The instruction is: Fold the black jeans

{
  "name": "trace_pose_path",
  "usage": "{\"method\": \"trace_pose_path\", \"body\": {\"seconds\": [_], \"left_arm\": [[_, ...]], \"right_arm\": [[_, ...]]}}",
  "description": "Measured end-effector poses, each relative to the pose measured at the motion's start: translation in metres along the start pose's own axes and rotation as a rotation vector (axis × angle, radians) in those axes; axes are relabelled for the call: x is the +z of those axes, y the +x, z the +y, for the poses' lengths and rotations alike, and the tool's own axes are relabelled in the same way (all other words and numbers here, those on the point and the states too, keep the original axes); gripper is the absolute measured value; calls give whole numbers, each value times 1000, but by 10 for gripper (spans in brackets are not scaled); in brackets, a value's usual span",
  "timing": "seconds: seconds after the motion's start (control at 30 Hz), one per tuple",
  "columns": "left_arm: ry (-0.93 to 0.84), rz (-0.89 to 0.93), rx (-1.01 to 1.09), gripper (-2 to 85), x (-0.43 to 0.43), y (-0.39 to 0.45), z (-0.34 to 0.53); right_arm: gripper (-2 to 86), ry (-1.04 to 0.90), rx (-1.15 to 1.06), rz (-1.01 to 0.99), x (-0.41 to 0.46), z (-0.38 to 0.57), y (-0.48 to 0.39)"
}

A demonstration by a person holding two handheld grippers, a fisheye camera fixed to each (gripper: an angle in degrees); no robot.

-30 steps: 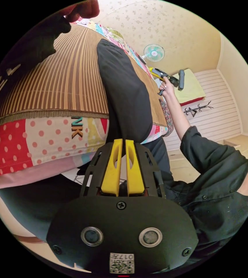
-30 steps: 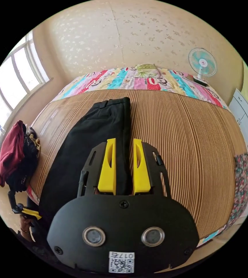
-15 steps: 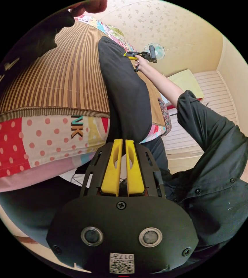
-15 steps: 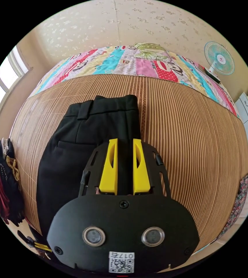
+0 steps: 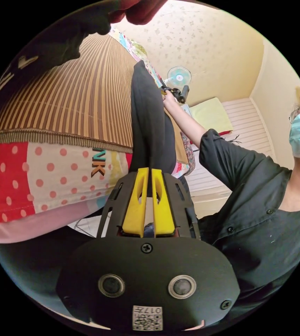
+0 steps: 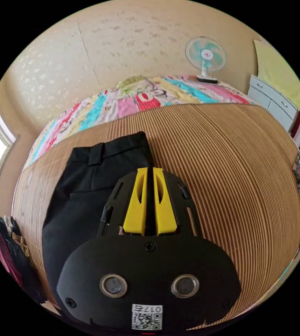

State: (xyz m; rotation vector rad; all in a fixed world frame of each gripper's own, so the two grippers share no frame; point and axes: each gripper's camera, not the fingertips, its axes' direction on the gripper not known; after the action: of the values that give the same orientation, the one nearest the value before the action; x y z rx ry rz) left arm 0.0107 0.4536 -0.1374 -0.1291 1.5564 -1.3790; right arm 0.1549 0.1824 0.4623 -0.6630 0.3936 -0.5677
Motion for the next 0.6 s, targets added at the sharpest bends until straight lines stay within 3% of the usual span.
{"method": "trace_pose_path", "body": {"seconds": [0.07,0.17,0.33,0.47,0.6], "left_arm": [[-11,-38,3,7,-1,2,1],[-36,-98,2,17,-2,2,3],[-40,-83,5,42,-1,-2,8],[-22,-80,14,49,-2,1,10],[-9,-102,26,49,-1,7,14]], "right_arm": [[51,7,16,-54,-14,-2,7],[56,20,-138,-119,-54,11,-2],[57,-16,-397,-176,-121,128,2],[47,-40,-401,-244,-167,224,37],[38,-211,-283,-404,-181,317,88]]}}
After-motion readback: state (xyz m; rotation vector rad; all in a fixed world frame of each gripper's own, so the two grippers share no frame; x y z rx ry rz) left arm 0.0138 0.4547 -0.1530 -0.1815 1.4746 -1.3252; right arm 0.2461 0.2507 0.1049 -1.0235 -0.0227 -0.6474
